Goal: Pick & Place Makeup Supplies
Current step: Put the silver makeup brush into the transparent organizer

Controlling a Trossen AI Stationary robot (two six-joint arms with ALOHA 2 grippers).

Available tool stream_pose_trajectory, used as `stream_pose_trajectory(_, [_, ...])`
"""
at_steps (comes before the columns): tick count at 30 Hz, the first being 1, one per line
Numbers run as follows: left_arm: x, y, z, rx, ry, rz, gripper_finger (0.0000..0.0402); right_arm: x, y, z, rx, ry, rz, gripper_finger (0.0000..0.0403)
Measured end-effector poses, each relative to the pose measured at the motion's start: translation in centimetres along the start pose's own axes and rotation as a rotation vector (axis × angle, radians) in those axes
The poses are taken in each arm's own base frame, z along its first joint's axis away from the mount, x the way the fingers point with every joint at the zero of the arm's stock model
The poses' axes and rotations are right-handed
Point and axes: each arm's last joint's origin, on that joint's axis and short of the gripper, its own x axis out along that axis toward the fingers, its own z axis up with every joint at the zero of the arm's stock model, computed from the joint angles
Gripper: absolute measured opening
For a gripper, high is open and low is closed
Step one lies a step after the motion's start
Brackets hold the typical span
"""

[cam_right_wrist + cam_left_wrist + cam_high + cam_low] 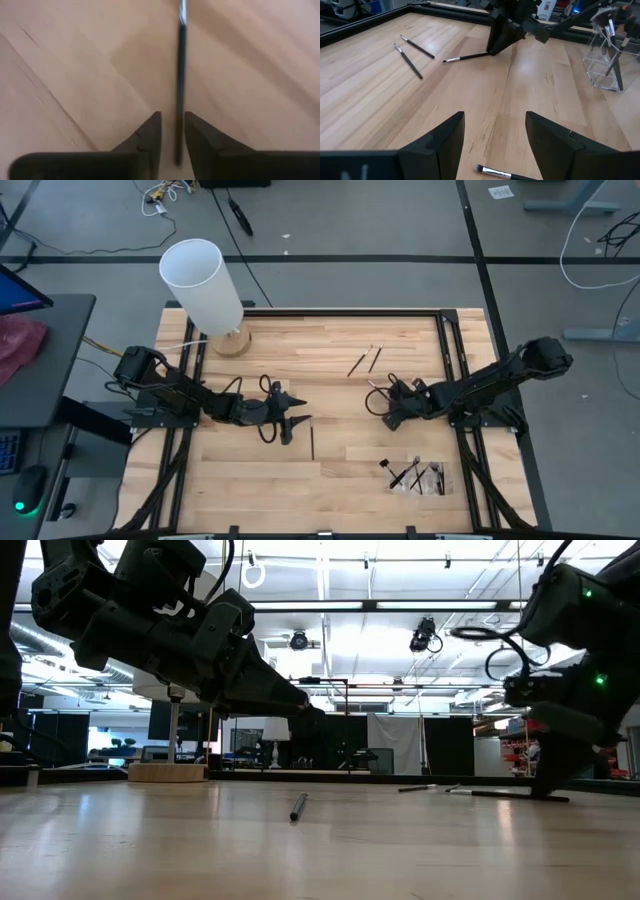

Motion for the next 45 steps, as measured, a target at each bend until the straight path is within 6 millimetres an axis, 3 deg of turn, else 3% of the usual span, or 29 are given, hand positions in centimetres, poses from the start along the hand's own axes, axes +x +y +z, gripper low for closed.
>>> stream_pose_trajectory(8, [0.0,0.0,0.0,0.0,0.0,-0.001,0.0213,2.1,0.2,-0.4,-0.023,-0.238,0.029,0.0151])
stream_pose_trajectory(16, [0.0,0.0,0.0,0.001,0.001,0.0,0.0213,4.0,-1.2,-2.3,0.017,-0.39,0.021,0.0146])
stream_pose_trajectory(24, [0.0,0.1,0.0,0.001,-0.004,0.018,0.0213,4.6,-0.8,-2.0,-0.143,-0.469,0.0,0.0142])
stream_pose_trajectory(30, [0.0,0.1,0.0,0.002,-0.005,0.018,0.0213,5.7,-0.7,-1.8,-0.131,-0.478,0.011,0.0157])
stream_pose_trajectory(36, [0.0,0.1,0.0,0.001,-0.004,0.018,0.0213,6.7,-0.7,-1.5,-0.135,-0.472,0.052,0.0138])
stream_pose_trajectory(45, [0.0,0.0,0.0,0.001,-0.004,0.018,0.0213,6.6,-1.3,-2.3,-0.141,-0.438,0.11,0.0085])
